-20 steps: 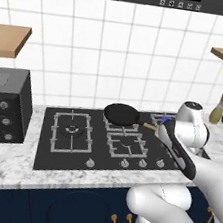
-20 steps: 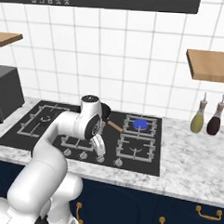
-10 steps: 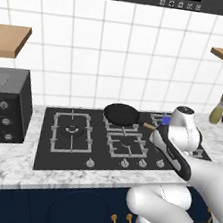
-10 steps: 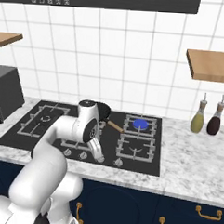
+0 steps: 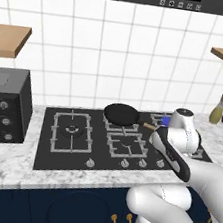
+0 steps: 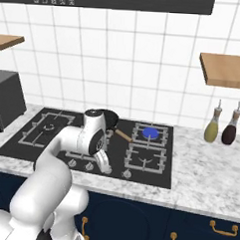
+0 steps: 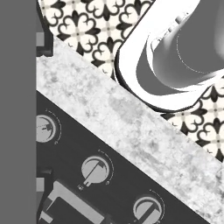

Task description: Turn off the rear right burner of the stove.

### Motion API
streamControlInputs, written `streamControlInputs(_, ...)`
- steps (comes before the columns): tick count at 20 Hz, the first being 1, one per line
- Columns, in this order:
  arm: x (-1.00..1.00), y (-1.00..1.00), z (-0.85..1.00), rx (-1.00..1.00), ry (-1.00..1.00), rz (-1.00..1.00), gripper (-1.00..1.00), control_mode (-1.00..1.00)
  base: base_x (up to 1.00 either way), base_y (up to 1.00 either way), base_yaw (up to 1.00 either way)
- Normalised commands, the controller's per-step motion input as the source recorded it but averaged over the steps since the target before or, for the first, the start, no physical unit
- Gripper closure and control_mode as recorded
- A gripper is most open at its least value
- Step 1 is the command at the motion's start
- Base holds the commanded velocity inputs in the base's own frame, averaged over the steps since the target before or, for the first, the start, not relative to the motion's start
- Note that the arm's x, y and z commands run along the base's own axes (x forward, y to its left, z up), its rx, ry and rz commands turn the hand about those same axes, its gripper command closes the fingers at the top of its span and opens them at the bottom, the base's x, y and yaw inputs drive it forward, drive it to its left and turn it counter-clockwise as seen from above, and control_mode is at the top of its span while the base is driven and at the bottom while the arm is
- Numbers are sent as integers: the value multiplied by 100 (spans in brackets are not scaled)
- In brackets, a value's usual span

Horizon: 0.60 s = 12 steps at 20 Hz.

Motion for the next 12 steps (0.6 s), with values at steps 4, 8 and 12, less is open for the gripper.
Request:
streamControlInputs(4, 2, 0, -9, 0, 0, 0, -100, -100, 0, 0, 0)
streamControlInputs(8, 3, 0, -13, 0, 0, 0, -100, -100, 0, 0, 0)
streamControlInputs(12, 6, 0, -11, 0, 0, 0, -100, -100, 0, 0, 0)
